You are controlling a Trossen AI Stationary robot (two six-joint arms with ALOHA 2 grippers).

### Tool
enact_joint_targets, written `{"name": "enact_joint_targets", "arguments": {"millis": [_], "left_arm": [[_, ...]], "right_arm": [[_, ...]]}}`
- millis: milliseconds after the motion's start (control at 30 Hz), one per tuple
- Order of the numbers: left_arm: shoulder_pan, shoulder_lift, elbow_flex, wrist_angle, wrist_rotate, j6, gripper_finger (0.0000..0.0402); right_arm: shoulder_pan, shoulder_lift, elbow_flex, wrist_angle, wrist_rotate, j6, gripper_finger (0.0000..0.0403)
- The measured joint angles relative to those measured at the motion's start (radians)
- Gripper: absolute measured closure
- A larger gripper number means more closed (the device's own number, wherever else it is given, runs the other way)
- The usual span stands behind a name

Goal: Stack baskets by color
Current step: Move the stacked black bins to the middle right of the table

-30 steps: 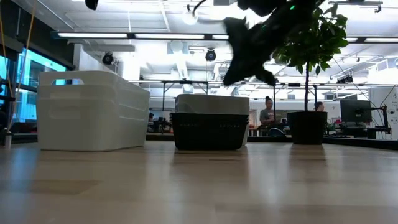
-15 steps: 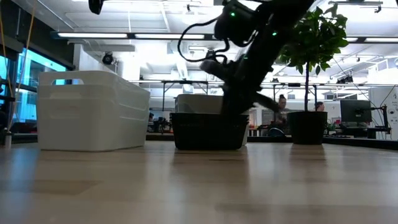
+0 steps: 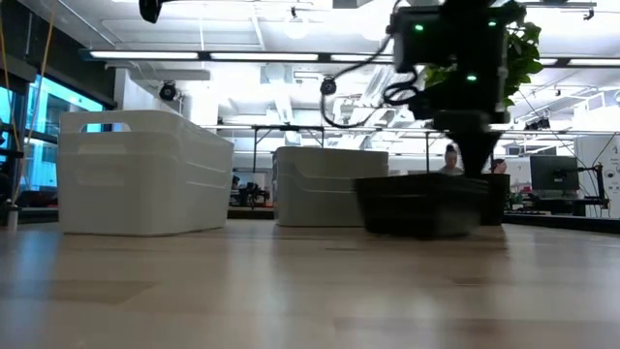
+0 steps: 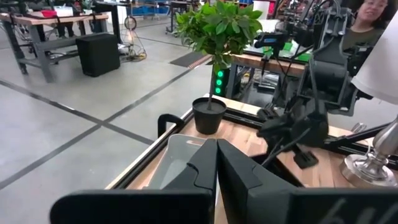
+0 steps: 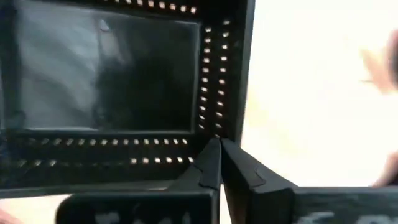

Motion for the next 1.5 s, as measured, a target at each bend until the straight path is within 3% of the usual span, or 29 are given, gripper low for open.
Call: {"name": "enact_joint_targets", "arguments": {"millis": [233, 333, 433, 567, 700, 967, 1200, 1500], "left_arm": [[0.000, 0.000, 0.000, 0.017, -0.001, -0.020, 0.0401], [0.000, 0.000, 0.000, 0.032, -0.001, -0.026, 0.0401], [0.000, 0.000, 0.000, 0.049, -0.001, -0.033, 0.0401], [0.000, 0.000, 0.000, 0.052, -0.001, -0.043, 0.0401], [0.000, 0.000, 0.000, 0.052, -0.002, -0.044, 0.0401], [0.000, 0.000, 0.000, 0.063, -0.003, -0.044, 0.0401], [0.000, 0.000, 0.000, 0.062, -0.002, -0.044, 0.0401], [0.000, 0.000, 0.000, 0.061, -0.001, -0.044, 0.0401]], "right_arm": [[-0.064, -0.149, -0.145, -0.047, 0.059, -0.221, 0.0403], [-0.087, -0.220, -0.175, -0.010, 0.071, -0.226, 0.0403], [-0.093, -0.304, -0.173, 0.085, 0.094, -0.223, 0.0403], [-0.093, -0.377, -0.169, 0.350, 0.056, -0.192, 0.0403], [-0.082, -0.328, -0.168, 0.548, -0.016, -0.171, 0.0403], [-0.029, -0.064, -0.170, 0.720, -0.124, -0.144, 0.0403], [-0.008, 0.057, -0.087, 0.647, -0.173, -0.141, 0.0403], [0.013, 0.021, -0.047, 0.358, -0.194, -0.222, 0.0403]]}}
